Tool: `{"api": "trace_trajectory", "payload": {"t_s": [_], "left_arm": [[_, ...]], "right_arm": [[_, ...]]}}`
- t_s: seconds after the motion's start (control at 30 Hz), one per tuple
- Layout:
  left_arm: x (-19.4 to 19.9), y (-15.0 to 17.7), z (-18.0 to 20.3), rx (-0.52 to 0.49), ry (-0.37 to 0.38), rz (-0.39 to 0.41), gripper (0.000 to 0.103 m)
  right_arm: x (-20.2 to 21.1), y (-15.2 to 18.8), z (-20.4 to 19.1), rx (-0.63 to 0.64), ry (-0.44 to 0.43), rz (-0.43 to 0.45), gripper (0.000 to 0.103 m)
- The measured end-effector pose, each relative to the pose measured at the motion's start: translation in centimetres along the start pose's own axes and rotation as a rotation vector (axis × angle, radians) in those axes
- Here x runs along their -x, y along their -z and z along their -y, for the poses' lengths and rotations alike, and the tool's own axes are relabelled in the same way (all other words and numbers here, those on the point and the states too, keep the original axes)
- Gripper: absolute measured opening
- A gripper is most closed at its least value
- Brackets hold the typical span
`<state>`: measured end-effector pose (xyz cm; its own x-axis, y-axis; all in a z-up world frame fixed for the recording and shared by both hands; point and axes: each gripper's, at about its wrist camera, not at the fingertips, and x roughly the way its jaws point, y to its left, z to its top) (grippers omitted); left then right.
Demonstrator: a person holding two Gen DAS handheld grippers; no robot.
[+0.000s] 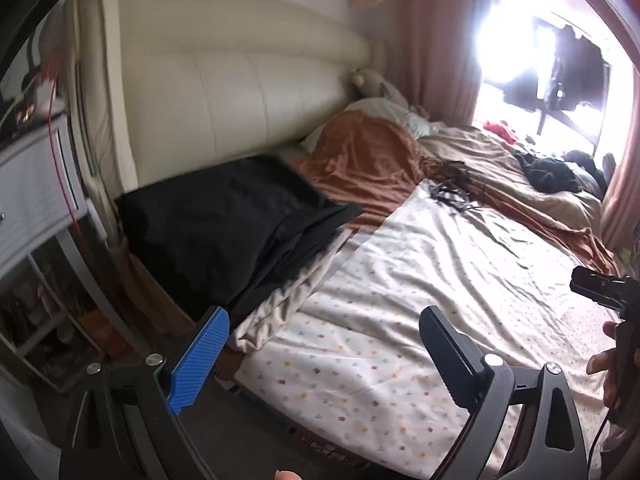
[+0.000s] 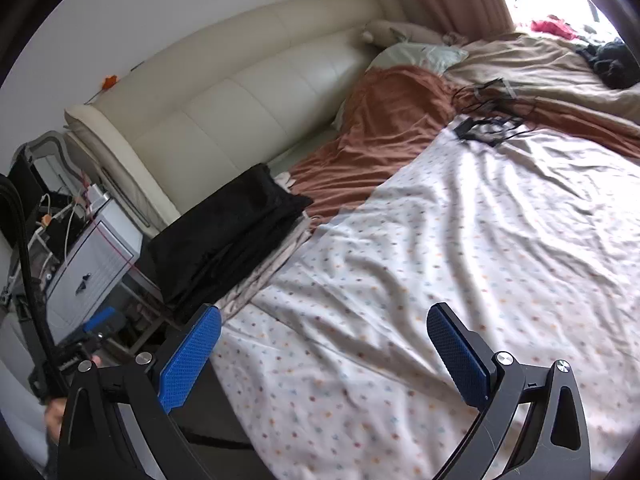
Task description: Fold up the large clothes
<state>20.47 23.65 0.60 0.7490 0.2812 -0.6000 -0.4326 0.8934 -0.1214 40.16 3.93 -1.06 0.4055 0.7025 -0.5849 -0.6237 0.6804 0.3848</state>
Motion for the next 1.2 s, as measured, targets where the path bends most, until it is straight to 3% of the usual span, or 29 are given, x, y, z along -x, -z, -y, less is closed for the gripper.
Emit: {"api": "trace_trajectory", "payload": {"t_s": [0.27, 0.5, 0.97, 1.2], "left_arm": [[4.6, 1.2, 4.7, -0.088, 0.041, 0.085, 0.099], [9.1, 3.5, 8.3, -0.156, 0.123, 0.162, 0.103], [15.4, 8.9, 10.9, -0.225, 0.238, 0.243, 0.103], [19.0, 11.6, 11.0, -0.255, 0.281, 0.276, 0.103]], "right_arm": [[6.8, 2.9, 1.0, 0.019, 0.064, 0.086, 0.103], [12.6, 6.6, 1.6, 0.01, 0.136, 0.168, 0.103], [21.9, 14.2, -1.3, 0.024, 0.308, 0.288, 0.103], [25.0, 18.1, -3.9, 0.031, 0.334, 0.325, 0.103]]}}
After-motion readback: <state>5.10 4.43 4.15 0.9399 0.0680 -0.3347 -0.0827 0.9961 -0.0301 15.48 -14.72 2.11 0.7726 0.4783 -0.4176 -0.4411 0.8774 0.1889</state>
